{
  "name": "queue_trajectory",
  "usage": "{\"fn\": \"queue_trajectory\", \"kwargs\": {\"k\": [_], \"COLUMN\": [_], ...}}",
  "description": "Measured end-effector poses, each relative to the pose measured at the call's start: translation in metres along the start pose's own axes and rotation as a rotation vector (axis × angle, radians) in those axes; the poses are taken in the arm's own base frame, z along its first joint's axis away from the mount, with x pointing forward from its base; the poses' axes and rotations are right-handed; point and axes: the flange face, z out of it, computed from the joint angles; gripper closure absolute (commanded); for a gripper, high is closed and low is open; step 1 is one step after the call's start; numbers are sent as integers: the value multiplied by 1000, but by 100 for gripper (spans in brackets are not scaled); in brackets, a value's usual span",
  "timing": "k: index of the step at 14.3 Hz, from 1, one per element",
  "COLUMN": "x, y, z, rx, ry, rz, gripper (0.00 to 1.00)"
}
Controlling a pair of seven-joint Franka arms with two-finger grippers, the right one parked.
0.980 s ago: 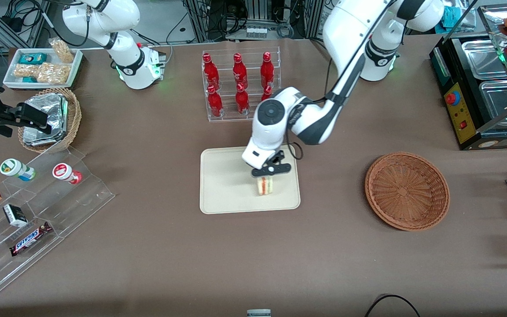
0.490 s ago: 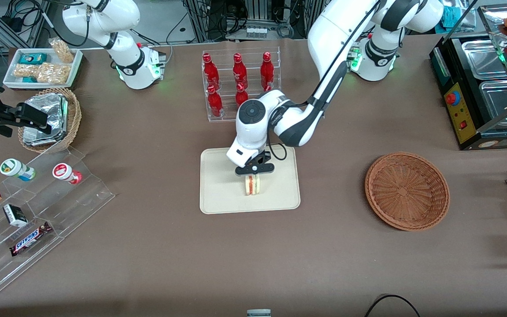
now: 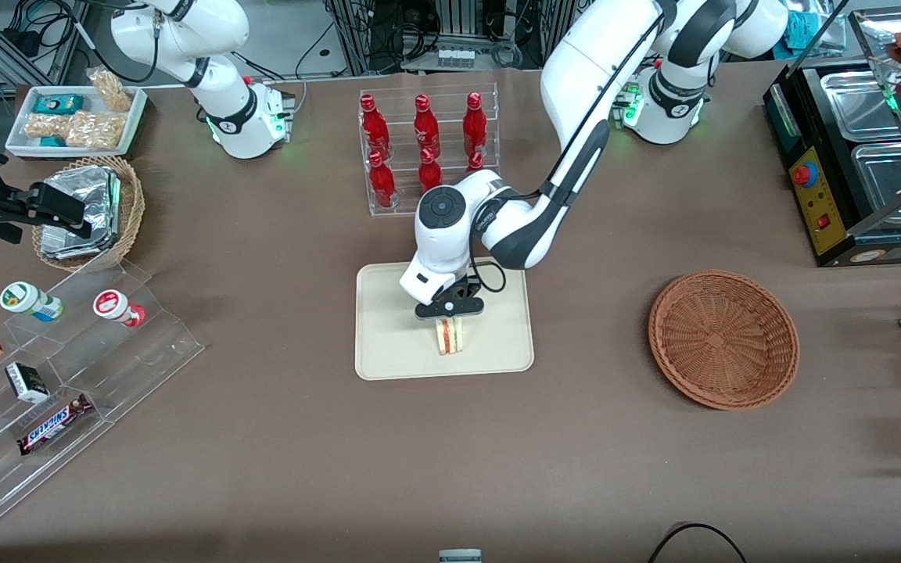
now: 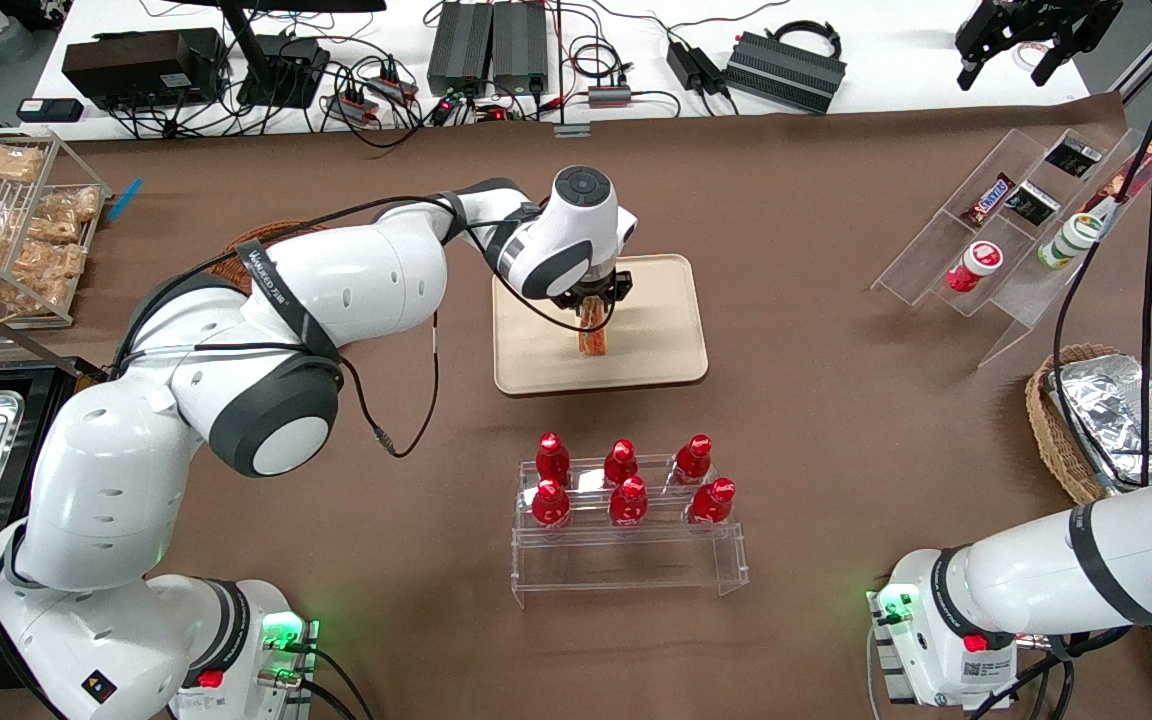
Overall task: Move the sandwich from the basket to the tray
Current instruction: 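Open the left gripper to release the sandwich and raise it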
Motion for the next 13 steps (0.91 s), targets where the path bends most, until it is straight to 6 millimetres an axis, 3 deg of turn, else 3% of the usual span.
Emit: {"fn": "queue_trajectory", "kwargs": {"k": [3,6,9,11,13], "x": [4,8,25,47,73], "y": [1,-13,-46,-76,-119], "z": [-28,-85,-125,-126,-128], "rx": [12,74,141,157,171], "ry": [0,-51,-103,-116,-144], "rz": [-3,-58,-117,-138,-112], "gripper": [0,0,0,0,0]}}
